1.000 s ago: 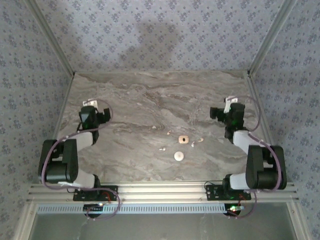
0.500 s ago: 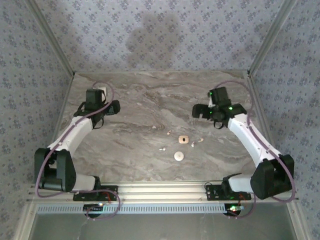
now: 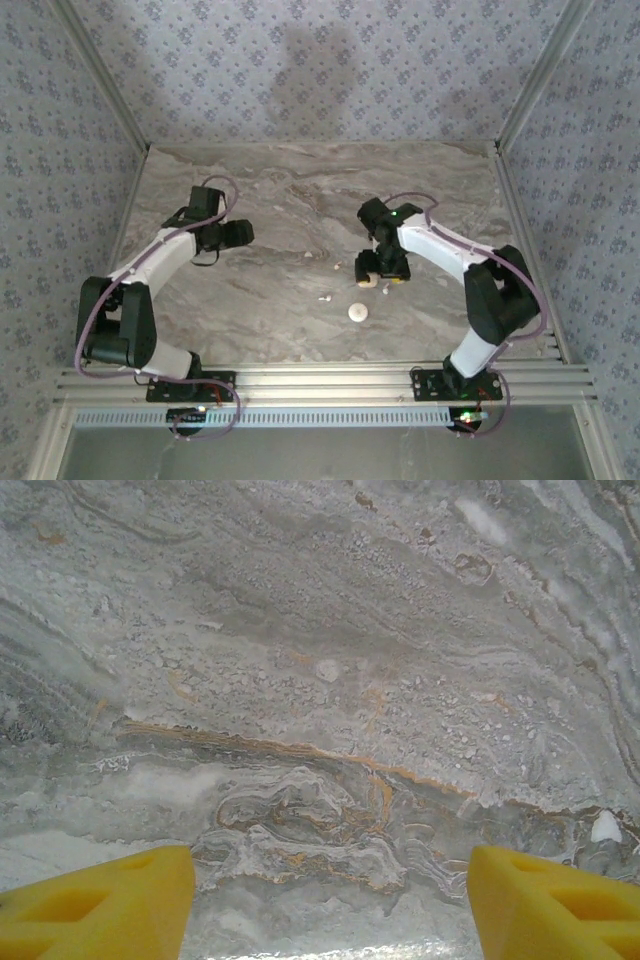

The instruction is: Insert wireless bluetooth earbuds into charging case

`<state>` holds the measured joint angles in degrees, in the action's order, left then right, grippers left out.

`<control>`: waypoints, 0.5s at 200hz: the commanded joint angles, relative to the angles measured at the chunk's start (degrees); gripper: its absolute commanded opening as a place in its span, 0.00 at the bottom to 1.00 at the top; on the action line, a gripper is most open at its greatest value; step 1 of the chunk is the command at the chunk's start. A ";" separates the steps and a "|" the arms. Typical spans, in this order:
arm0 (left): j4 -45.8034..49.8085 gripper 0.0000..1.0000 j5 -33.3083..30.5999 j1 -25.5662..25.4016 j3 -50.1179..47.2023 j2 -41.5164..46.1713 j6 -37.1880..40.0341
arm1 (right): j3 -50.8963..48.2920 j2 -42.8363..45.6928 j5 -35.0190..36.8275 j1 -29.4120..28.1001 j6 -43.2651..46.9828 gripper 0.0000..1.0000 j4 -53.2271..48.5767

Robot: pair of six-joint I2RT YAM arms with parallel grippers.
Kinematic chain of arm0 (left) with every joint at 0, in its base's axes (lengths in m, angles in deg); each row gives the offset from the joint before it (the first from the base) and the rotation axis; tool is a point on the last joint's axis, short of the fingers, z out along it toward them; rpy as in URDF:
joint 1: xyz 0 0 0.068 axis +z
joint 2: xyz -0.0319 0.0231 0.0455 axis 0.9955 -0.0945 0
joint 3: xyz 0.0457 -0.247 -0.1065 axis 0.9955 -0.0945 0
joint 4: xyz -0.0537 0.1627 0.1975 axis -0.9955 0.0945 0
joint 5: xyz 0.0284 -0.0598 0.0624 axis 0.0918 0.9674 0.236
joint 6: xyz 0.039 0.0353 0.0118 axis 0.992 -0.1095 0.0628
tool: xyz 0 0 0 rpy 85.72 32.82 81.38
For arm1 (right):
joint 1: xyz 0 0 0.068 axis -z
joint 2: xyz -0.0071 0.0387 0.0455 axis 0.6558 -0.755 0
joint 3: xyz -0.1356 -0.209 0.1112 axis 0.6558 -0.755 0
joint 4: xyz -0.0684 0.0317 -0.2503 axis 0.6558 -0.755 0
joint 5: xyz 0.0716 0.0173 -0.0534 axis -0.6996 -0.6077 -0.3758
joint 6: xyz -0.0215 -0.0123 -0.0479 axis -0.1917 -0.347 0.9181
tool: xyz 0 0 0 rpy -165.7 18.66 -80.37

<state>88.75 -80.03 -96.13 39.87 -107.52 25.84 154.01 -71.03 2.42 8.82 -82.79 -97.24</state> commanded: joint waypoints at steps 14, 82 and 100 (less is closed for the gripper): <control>1.66 0.73 0.92 -0.10 1.88 -0.94 -0.71 | 4.74 -4.75 -0.59 -0.80 -0.01 0.77 -0.18; 1.42 0.73 0.97 -0.09 2.31 -1.45 -0.41 | 8.66 -12.47 1.61 -0.95 1.62 0.77 -0.79; 1.55 0.73 0.97 -0.13 2.49 -1.62 -0.45 | 8.59 -13.84 1.50 -0.99 1.58 0.77 -0.50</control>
<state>89.06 -79.82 -96.13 40.44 -108.59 25.86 161.20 -82.96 3.34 8.27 -82.16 -96.46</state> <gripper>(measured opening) 0.725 0.771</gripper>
